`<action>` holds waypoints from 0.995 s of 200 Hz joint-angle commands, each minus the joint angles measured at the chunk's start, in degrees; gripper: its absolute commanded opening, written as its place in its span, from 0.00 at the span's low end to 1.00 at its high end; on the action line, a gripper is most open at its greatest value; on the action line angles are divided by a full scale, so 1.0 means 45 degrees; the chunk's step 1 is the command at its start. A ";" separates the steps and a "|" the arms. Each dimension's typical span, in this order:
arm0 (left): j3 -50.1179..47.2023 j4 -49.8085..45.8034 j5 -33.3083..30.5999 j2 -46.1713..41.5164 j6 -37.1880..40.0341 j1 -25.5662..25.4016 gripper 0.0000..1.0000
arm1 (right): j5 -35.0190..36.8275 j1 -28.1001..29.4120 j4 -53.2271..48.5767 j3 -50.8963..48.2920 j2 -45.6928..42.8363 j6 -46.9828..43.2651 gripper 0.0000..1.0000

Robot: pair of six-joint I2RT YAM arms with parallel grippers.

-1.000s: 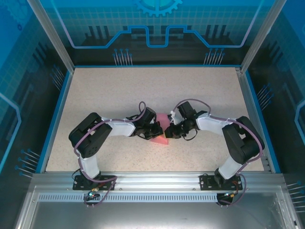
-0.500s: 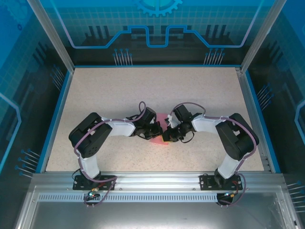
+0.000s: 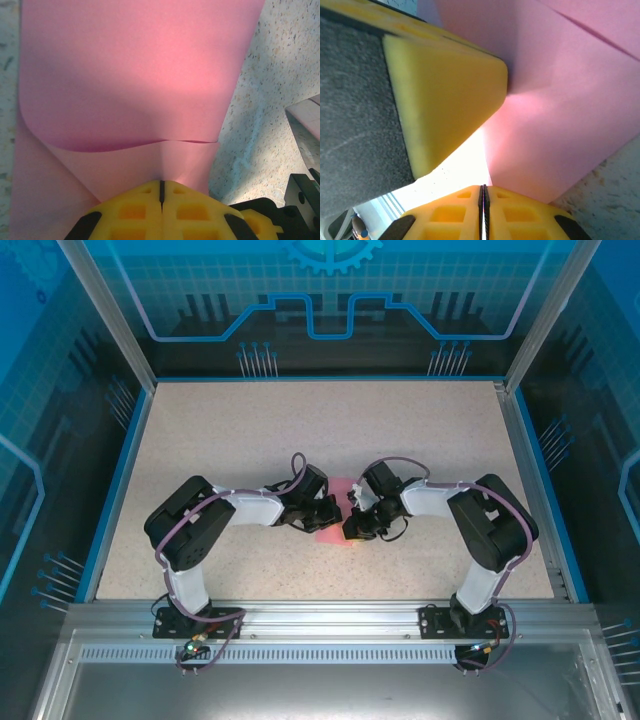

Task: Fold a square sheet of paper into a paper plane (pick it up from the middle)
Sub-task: Fold the triangle a second time at the center of the table.

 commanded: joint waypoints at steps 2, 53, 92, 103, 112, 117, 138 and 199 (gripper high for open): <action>-0.0333 -0.0499 -0.0318 0.0194 -0.0130 -0.0135 0.00 | 0.0129 -0.0078 -0.0498 -0.0272 0.0077 -0.0216 0.12; -0.0350 -0.0491 -0.0360 0.0260 -0.0161 -0.0126 0.00 | 0.0144 -0.0144 -0.0551 -0.0694 -0.0056 0.0070 0.12; -0.0314 -0.0510 -0.0349 0.0252 -0.0166 -0.0134 0.00 | 0.0140 -0.0255 -0.0766 -0.0771 -0.0309 0.0041 0.11; -0.0332 -0.0536 -0.0365 0.0214 -0.0159 -0.0121 0.00 | -0.0077 -0.0238 -0.0742 -0.0789 -0.0539 0.0044 0.12; -0.0333 -0.0555 -0.0382 0.0212 -0.0156 -0.0119 0.00 | -0.0142 -0.0235 -0.0804 -0.0791 -0.0631 -0.0007 0.12; -0.0333 -0.0558 -0.0410 0.0224 -0.0169 -0.0121 0.00 | -0.0091 -0.0245 -0.0877 -0.0791 -0.0610 -0.0026 0.12; -0.0332 -0.0509 -0.0414 0.0248 -0.0178 -0.0127 0.00 | 0.0302 -0.0249 -0.1035 -0.0874 -0.0164 -0.0077 0.12; -0.0372 -0.0460 -0.0415 0.0170 -0.0213 -0.0123 0.00 | 0.0567 -0.0310 -0.1285 -0.1241 -0.1514 0.0215 0.10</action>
